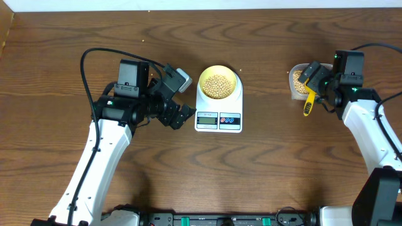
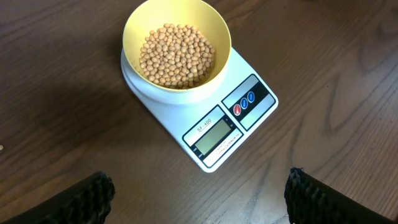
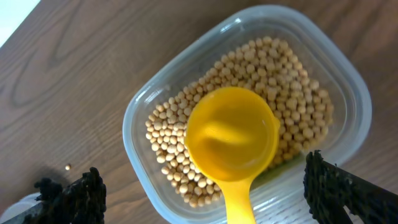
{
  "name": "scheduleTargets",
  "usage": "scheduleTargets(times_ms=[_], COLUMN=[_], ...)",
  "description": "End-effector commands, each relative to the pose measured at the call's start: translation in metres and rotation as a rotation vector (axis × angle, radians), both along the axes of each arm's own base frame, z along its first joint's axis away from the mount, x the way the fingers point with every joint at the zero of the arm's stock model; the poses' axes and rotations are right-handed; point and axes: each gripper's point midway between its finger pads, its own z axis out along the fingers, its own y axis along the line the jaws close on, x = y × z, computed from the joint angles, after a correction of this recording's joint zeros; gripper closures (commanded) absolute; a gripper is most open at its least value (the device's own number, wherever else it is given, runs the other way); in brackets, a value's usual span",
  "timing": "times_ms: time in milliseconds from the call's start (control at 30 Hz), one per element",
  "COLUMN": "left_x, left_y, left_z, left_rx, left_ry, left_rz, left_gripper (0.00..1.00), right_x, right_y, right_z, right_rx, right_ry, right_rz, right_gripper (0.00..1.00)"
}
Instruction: Scoop item into bowl and weigh 50g on scale
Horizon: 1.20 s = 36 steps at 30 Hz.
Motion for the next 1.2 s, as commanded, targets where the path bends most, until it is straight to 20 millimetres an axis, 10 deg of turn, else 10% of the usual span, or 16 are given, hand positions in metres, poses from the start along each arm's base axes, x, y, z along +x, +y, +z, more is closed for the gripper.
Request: scheduleTargets(times_ms=[0,533,1167], left_x=[0.000,0.000,0.000], left_y=[-0.001,-0.001,-0.001], left_z=[0.008,0.008,0.008], left_rx=[-0.007,-0.007,-0.007], left_ry=[-0.027,-0.027,-0.027], left_rz=[-0.017,-0.017,-0.017], left_gripper=[0.10,0.10,0.10], right_x=[0.004,-0.033,-0.038], right_y=[0.002,0.005,0.005], right_z=[0.005,0.097,0.096], right_rx=[-0.099,-0.399,-0.397], right_ry=[-0.021,-0.176,-0.159], right_rz=[0.129,0.419,0.420], right_gripper=[0.01,0.01,0.01])
